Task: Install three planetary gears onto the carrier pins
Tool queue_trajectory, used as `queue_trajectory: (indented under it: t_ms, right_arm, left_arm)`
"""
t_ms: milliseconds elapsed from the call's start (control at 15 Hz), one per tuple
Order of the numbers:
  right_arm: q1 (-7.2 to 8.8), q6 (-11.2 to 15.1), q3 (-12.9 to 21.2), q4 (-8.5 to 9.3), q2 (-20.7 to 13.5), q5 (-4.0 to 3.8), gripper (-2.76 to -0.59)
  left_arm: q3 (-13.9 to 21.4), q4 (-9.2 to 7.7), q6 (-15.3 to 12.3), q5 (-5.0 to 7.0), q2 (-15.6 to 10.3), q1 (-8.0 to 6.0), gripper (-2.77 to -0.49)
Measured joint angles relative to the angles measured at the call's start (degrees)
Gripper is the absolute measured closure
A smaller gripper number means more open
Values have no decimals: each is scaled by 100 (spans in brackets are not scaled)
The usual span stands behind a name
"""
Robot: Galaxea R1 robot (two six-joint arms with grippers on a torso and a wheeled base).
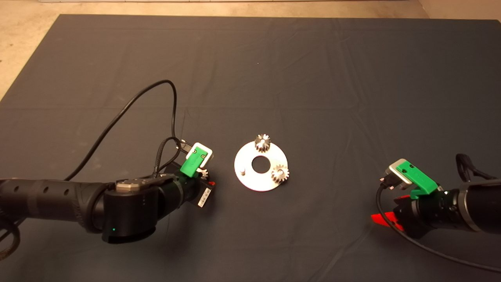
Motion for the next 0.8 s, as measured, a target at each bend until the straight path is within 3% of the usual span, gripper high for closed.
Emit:
queue_trajectory:
  t_ms: [333, 600, 800]
  right_arm:
    - [-78, -83, 0, 0, -82, 35, -192]
    - [-80, -193, 0, 0, -394, 235, -192]
    - [-96, -209, 0, 0, -438, 282, -192]
  left_arm:
    - [0, 5, 0, 17, 0, -2, -140]
    - [0, 57, 32, 49, -1, 63, -126]
    - [0, 63, 168, 48, 0, 94, -124]
